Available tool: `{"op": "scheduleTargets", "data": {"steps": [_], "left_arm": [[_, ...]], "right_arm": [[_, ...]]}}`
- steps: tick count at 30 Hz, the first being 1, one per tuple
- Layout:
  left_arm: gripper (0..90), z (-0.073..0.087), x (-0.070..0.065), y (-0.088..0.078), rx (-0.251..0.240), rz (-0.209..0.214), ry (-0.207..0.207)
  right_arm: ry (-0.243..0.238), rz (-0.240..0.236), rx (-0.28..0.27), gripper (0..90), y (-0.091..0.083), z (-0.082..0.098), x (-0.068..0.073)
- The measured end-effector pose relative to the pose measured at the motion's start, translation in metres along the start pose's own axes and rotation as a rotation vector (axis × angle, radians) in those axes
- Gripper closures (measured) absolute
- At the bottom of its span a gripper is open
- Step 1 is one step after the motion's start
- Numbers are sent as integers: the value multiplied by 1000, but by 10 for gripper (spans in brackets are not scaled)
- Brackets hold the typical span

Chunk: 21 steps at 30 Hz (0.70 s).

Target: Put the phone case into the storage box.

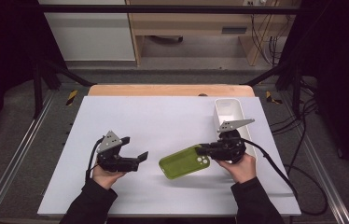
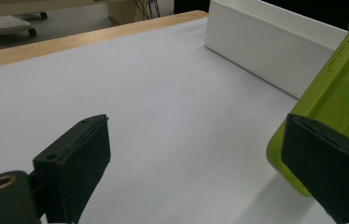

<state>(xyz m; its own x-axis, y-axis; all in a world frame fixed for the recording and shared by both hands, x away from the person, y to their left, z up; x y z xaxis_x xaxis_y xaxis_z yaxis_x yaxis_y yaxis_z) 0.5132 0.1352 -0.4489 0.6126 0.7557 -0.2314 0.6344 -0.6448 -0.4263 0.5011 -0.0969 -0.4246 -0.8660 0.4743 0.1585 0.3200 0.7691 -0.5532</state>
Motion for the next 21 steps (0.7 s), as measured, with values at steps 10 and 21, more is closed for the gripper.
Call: {"op": "scheduleTargets", "data": {"steps": [10,21], "left_arm": [[18,4,16,-12,-54,-15,21],[15,15,37,-21,-105,-40,7]], "right_arm": [[-46,61,-52,784,-23,-11,-5],[-117,137,-44,784,-39,-23,-9]]}}
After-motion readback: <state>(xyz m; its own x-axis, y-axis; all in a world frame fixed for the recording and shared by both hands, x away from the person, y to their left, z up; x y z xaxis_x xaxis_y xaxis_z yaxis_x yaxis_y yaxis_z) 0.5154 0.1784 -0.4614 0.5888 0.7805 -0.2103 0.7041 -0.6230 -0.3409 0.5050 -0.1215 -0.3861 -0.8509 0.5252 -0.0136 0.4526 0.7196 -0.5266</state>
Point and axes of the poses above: each handheld gripper's, and its own axes: y roughly forward along the jaws, z roughly out of its underside, x roughly to its left, the point moved 10 cm from there along y, roughly forward along the jaws, and after that the axes turned 9 degrees about -y, right-handed, at the moved point
